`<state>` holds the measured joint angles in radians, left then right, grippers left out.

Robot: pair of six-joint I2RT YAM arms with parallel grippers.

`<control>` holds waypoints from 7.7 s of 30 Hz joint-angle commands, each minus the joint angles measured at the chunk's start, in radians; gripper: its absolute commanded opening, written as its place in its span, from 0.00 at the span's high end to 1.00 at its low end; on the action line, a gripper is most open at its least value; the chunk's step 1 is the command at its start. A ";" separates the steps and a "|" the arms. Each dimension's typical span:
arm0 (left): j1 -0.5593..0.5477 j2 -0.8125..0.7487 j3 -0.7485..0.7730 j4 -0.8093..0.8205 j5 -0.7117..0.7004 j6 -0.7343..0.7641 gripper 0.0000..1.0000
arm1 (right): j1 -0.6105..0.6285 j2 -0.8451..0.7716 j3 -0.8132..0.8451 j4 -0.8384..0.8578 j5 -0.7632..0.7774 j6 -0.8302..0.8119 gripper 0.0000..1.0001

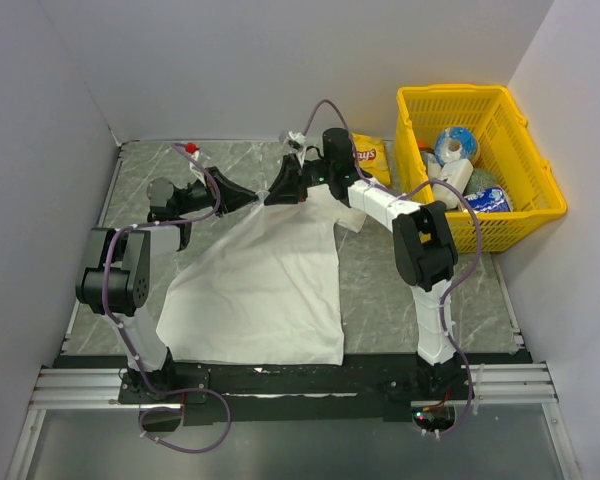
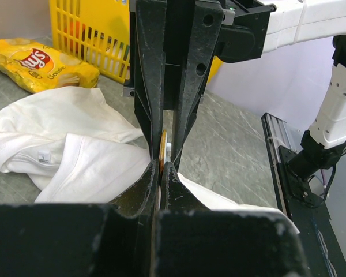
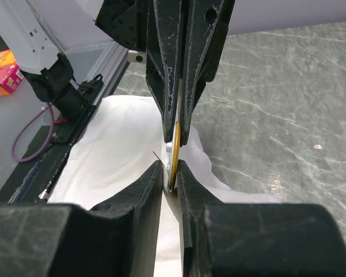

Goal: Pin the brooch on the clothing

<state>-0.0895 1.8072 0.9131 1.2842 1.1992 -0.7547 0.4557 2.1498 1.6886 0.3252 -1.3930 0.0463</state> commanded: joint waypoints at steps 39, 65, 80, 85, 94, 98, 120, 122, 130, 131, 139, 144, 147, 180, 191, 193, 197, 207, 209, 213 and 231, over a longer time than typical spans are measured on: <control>-0.038 -0.138 0.052 -0.152 0.002 0.232 0.99 | 0.066 0.082 0.292 -0.520 0.252 -0.299 1.00; -0.142 -0.374 0.052 -0.780 -0.231 0.742 0.99 | 0.066 0.068 0.353 -0.549 0.502 -0.056 1.00; -0.180 -0.548 -0.091 -0.712 -0.337 0.838 0.99 | 0.061 0.062 0.387 -0.587 0.568 0.052 1.00; -0.188 -0.569 -0.117 -0.686 -0.339 0.850 0.99 | 0.060 0.059 0.399 -0.617 0.592 0.047 1.00; -0.200 -0.595 -0.148 -0.655 -0.354 0.870 0.99 | 0.054 0.065 0.419 -0.643 0.608 0.070 1.00; -0.210 -0.611 -0.164 -0.637 -0.371 0.887 0.99 | 0.049 0.067 0.416 -0.644 0.618 0.087 1.00; -0.214 -0.680 -0.252 -0.550 -0.460 0.907 0.99 | 0.023 0.068 0.396 -0.600 0.652 0.170 1.00; -0.214 -0.684 -0.261 -0.536 -0.466 0.902 0.99 | 0.021 0.062 0.384 -0.594 0.651 0.179 1.00; -0.214 -0.713 -0.292 -0.513 -0.510 0.900 0.99 | 0.001 0.018 0.289 -0.476 0.649 0.257 1.00; -0.214 -0.717 -0.299 -0.508 -0.515 0.900 0.99 | -0.003 0.015 0.278 -0.466 0.647 0.262 1.00; -0.214 -0.721 -0.307 -0.510 -0.558 0.899 0.99 | -0.011 -0.001 0.250 -0.431 0.638 0.283 1.00; -0.216 -0.726 -0.312 -0.513 -0.611 0.900 0.99 | -0.014 -0.005 0.241 -0.420 0.641 0.286 1.00; -0.214 -0.741 -0.326 -0.499 -0.641 0.899 0.99 | -0.018 -0.010 0.226 -0.396 0.641 0.305 1.00; -0.165 -0.644 -0.272 -0.497 -0.685 0.793 0.34 | 0.003 -0.022 0.252 -0.428 0.419 0.096 0.94; -0.067 -0.553 -0.234 -0.427 -0.453 0.637 0.25 | 0.049 -0.042 0.276 -0.587 0.261 -0.189 0.94; -0.064 -0.530 -0.206 -0.459 -0.403 0.641 0.27 | 0.058 -0.056 0.263 -0.598 0.249 -0.239 0.94; -0.062 -0.510 -0.174 -0.516 -0.320 0.683 0.41 | 0.072 -0.088 0.241 -0.623 0.207 -0.324 0.94; -0.062 -0.483 -0.166 -0.580 -0.312 0.742 0.49 | 0.077 -0.107 0.237 -0.635 0.184 -0.356 0.94; -0.061 -0.477 -0.172 -0.563 -0.319 0.742 0.50 | 0.077 -0.108 0.237 -0.640 0.180 -0.362 0.94; -0.056 -0.456 -0.163 -0.570 -0.313 0.744 0.57 | 0.077 -0.114 0.230 -0.635 0.173 -0.364 0.94; -0.050 -0.335 -0.122 -0.391 -0.213 0.646 0.99 | 0.080 -0.107 0.233 -0.649 0.161 -0.370 0.92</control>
<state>-0.1390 1.4677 0.7452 0.8036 0.9474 -0.1062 0.5236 2.1231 1.9110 -0.3222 -1.2022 -0.3313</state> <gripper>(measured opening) 0.038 0.129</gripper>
